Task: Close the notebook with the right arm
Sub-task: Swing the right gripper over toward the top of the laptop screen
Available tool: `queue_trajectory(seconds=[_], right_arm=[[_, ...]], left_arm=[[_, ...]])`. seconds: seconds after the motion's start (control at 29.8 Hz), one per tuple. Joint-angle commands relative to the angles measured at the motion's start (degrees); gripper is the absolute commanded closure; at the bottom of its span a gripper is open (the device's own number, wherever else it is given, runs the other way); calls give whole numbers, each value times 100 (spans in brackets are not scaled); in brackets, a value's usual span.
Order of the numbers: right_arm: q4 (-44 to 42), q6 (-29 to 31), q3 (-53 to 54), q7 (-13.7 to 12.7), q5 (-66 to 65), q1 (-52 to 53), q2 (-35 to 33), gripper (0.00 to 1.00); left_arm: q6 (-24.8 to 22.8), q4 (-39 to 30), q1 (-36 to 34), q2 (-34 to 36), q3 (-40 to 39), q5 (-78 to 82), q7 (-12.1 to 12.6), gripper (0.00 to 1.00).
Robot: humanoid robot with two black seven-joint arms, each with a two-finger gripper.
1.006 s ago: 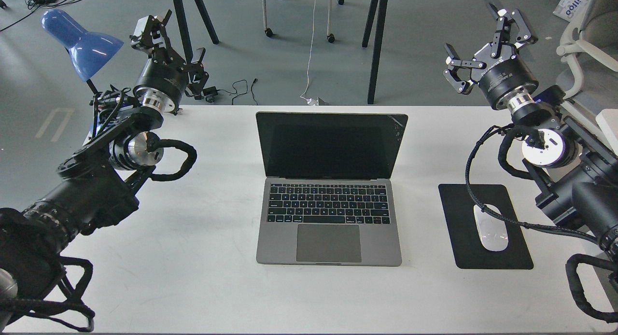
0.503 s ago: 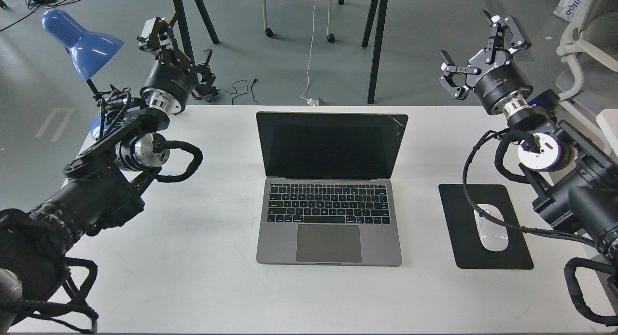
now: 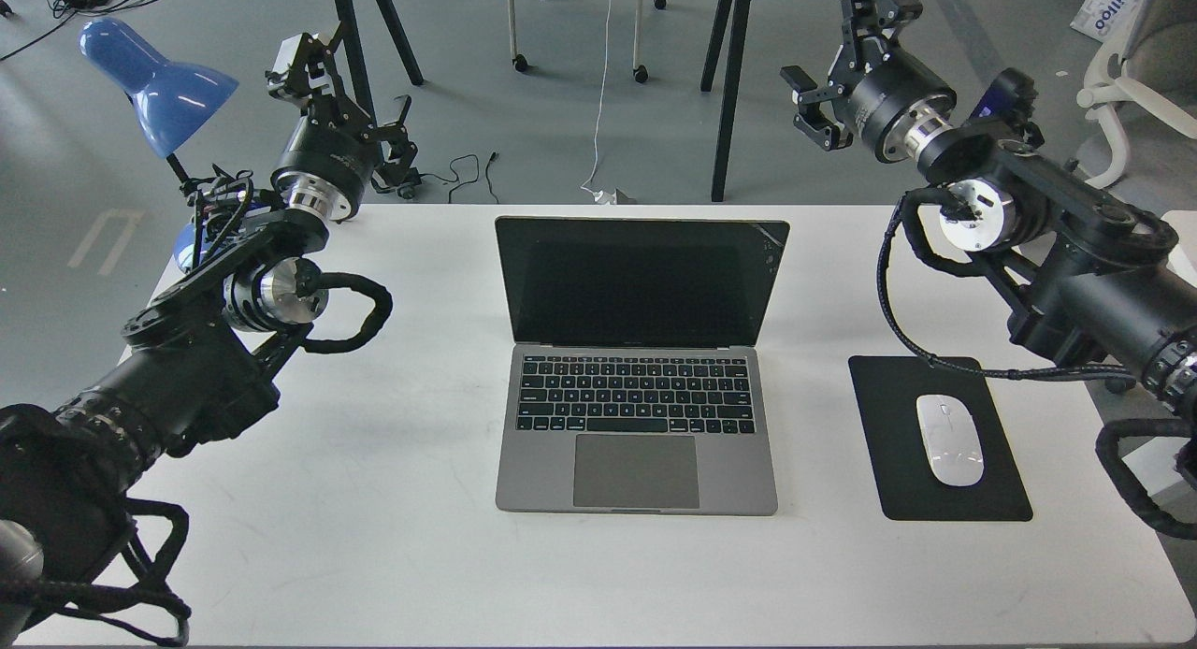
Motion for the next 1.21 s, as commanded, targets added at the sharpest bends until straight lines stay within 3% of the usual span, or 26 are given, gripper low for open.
queue_trajectory(seconds=[0.0, 0.27, 0.4, 0.64, 1.01, 1.17], right_arm=[[-376, -349, -849, 1, -86, 373, 381, 0], [-1809, -447, -1668, -96, -122, 673, 1401, 0], [-2223, -438, -1932, -131, -122, 673, 1411, 0], [-2162, -263, -2082, -368, -113, 629, 1411, 0], [-1978, 757, -2091, -386, -113, 524, 1411, 0], [-1670, 845, -2160, -403, -130, 506, 1411, 0]], left_arm=[[0, -1, 0, -3, 0, -8, 0, 0], [0, -1, 0, -3, 0, -9, 0, 0], [0, -1, 0, -3, 0, -8, 0, 0], [0, -1, 0, 6, 0, -9, 0, 0], [0, 8, 0, 6, 0, 0, 0, 0], [0, 8, 0, -3, 0, 0, 0, 0]])
